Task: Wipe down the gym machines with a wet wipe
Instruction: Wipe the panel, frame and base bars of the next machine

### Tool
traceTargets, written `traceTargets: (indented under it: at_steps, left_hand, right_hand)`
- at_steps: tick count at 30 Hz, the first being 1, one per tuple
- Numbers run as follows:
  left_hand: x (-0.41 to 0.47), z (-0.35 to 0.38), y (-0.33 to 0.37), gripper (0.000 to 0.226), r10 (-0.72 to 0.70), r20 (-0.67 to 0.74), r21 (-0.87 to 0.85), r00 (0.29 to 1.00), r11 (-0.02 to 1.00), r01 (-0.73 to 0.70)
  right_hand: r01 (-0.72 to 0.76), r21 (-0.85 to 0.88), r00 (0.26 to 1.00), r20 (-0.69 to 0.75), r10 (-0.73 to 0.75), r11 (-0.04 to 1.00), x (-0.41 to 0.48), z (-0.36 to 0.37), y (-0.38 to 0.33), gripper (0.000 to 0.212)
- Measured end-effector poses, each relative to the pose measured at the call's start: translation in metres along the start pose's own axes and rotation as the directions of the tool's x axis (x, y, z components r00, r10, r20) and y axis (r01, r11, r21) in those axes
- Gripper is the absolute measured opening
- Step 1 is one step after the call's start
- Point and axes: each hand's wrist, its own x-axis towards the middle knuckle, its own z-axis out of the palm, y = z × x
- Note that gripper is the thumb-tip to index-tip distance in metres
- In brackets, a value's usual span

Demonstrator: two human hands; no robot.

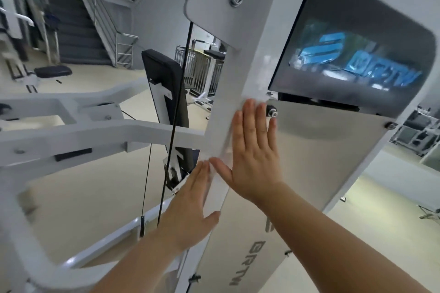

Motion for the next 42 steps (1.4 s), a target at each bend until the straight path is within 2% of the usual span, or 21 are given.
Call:
traceTargets:
  at_steps: [4, 8, 10, 14, 16, 19, 22, 24, 27, 30, 33, 36, 40, 42]
  left_hand:
    - [-0.012, 0.013, 0.008, 0.1, -0.116, -0.028, -0.056, 0.993, 0.992, 0.115]
    - [-0.031, 0.022, 0.004, 0.105, -0.171, 0.045, 0.027, 0.984, 0.985, 0.169]
    - [-0.034, 0.024, 0.002, 0.104, -0.205, 0.051, 0.058, 0.977, 0.978, 0.202]
    - [-0.032, 0.031, -0.004, 0.106, -0.227, 0.038, 0.037, 0.973, 0.973, 0.226]
    - [-0.032, 0.036, -0.011, 0.109, -0.197, 0.013, 0.02, 0.98, 0.98, 0.197]
    - [-0.035, 0.044, -0.026, 0.111, -0.137, -0.042, 0.008, 0.99, 0.99, 0.138]
    - [-0.033, 0.057, -0.042, 0.114, -0.079, -0.114, 0.009, 0.99, 0.997, 0.081]
    - [-0.027, 0.066, -0.054, 0.111, -0.027, -0.2, 0.018, 0.979, 0.999, 0.031]
    - [-0.017, 0.08, -0.072, 0.101, 0.056, -0.33, -0.018, 0.942, 0.998, -0.065]
    - [-0.008, 0.092, -0.084, 0.088, 0.113, -0.384, -0.069, 0.917, 0.986, -0.151]
    - [-0.001, 0.101, -0.097, 0.073, 0.169, -0.447, -0.05, 0.879, 0.976, -0.213]
    - [0.004, 0.109, -0.108, 0.07, 0.21, -0.499, -0.044, 0.841, 0.963, -0.266]
    - [0.007, 0.13, -0.122, 0.068, 0.26, -0.579, -0.016, 0.772, 0.944, -0.33]
    - [0.011, 0.137, -0.126, 0.067, 0.296, -0.62, 0.016, 0.727, 0.931, -0.365]
  right_hand:
    - [0.1, 0.1, 0.992, 0.064, -0.106, 0.99, -0.045, 0.029, -0.012, 0.101]
    - [0.191, 0.119, 0.978, 0.057, -0.198, 0.974, -0.07, 0.049, -0.011, 0.098]
    - [0.185, 0.111, 0.982, 0.007, -0.187, 0.977, -0.057, 0.046, -0.006, 0.098]
    - [0.059, 0.154, 0.997, -0.049, -0.052, 0.986, -0.028, 0.034, -0.001, 0.096]
    - [0.04, 0.181, 0.999, -0.032, -0.035, 0.983, -0.035, 0.037, -0.006, 0.099]
    - [0.143, 0.156, 0.99, -0.001, -0.144, 0.977, -0.067, 0.057, -0.016, 0.104]
    - [0.228, 0.072, 0.973, -0.057, -0.224, 0.971, -0.072, 0.066, -0.008, 0.101]
    - [0.212, 0.032, 0.972, -0.112, -0.207, 0.977, -0.051, 0.058, 0.002, 0.097]
    - [0.215, -0.032, 0.962, -0.166, -0.218, 0.976, -0.023, 0.043, 0.014, 0.096]
    - [0.278, -0.068, 0.941, -0.184, -0.286, 0.958, -0.022, 0.041, 0.018, 0.099]
    - [0.358, -0.104, 0.916, -0.154, -0.371, 0.928, -0.035, 0.05, 0.02, 0.102]
    - [0.39, -0.127, 0.909, -0.107, -0.404, 0.912, -0.055, 0.063, 0.011, 0.103]
    - [0.35, -0.166, 0.914, -0.153, -0.375, 0.922, -0.059, 0.072, 0.005, 0.1]
    - [0.237, -0.138, 0.939, -0.221, -0.263, 0.962, -0.04, 0.063, 0.005, 0.098]
